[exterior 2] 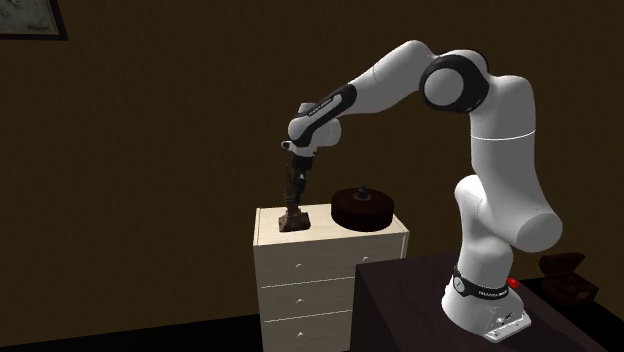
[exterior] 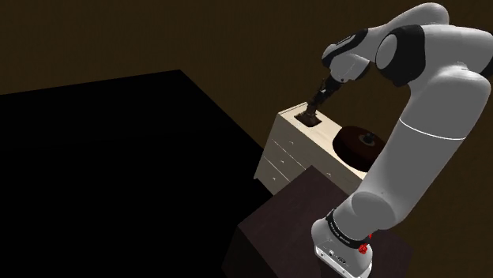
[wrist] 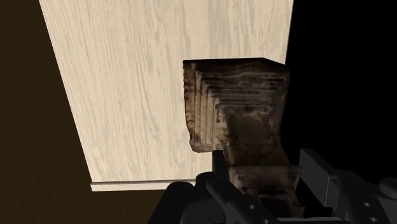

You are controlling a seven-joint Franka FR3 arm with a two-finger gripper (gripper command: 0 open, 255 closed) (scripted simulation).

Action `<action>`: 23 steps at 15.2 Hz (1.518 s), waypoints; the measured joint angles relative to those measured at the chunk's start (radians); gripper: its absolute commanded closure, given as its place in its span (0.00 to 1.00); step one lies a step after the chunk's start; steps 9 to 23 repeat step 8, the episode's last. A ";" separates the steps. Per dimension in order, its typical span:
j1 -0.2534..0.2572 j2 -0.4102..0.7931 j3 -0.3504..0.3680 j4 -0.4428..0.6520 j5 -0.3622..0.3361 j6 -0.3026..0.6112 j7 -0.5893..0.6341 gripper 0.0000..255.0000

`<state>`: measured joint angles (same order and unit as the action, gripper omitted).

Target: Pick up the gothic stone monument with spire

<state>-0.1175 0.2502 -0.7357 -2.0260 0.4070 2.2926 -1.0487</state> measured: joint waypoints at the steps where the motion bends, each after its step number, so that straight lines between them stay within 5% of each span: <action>1: 0.004 -0.008 -0.003 0.004 -0.010 -0.009 0.009 1.00; 8: 0.022 -0.060 -0.023 0.040 -0.070 -0.076 0.057 1.00; 23: 0.022 -0.060 -0.023 0.040 -0.070 -0.076 0.057 1.00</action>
